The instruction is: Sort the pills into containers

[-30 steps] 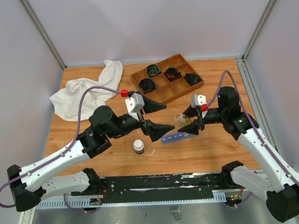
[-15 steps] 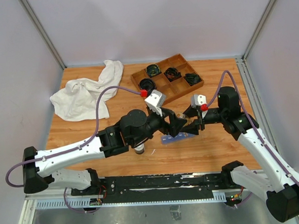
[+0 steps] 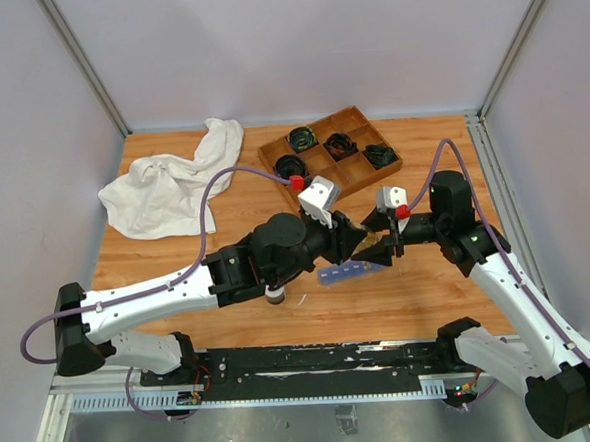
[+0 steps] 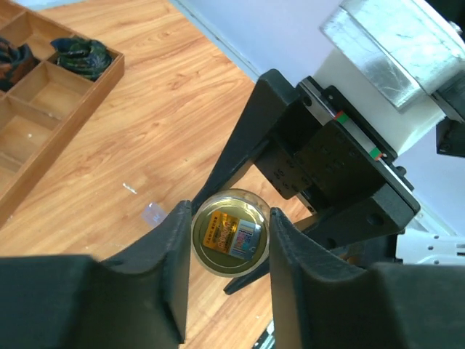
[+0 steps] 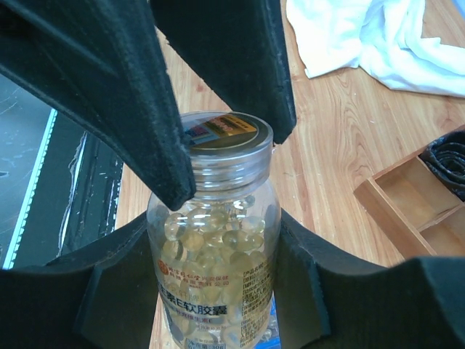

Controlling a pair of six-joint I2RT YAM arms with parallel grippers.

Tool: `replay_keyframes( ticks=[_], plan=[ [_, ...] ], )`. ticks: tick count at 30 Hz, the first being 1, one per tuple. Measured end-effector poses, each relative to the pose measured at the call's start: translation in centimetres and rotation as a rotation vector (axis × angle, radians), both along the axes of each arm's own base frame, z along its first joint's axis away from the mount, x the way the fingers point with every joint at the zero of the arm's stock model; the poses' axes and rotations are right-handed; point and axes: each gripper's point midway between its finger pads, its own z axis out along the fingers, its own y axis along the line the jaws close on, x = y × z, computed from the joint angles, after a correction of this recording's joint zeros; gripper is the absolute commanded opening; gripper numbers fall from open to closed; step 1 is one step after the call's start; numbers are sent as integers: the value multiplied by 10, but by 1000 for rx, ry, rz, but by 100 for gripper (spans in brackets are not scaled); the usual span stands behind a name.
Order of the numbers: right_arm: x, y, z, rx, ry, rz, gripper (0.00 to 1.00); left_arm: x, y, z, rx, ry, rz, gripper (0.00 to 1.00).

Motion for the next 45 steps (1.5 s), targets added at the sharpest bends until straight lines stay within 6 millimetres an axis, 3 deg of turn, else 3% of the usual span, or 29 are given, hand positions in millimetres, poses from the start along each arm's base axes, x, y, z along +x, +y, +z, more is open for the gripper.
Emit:
replay_keyframes(
  ticks=[9,19,22,26,29,31,36,40,45],
  plan=[
    [1,-1,-1,-5,0,-8,6,-6,-6,0,46,-61,-137,19],
    [-3,0,-2,-4,23,3,7,-13,-6,2,124,-270,-510,23],
    [-5,0,-2,0,28,13,7,-18,-5,4,147,-350,-604,36],
    [-5,0,-1,2,26,14,7,-19,-4,6,160,-407,-676,69],
    [-5,0,-1,2,26,14,7,-20,-3,12,133,-416,-682,89],
    [-5,0,-1,2,25,14,7,-23,2,20,91,-429,-661,97],
    [-5,0,-1,2,25,14,7,-37,35,52,-71,-413,-542,94],
    [-5,0,-1,2,25,14,7,-36,57,78,-232,-321,-409,82],
    [-5,0,-1,2,25,14,7,-15,56,60,-265,-135,-232,81]
  ],
)
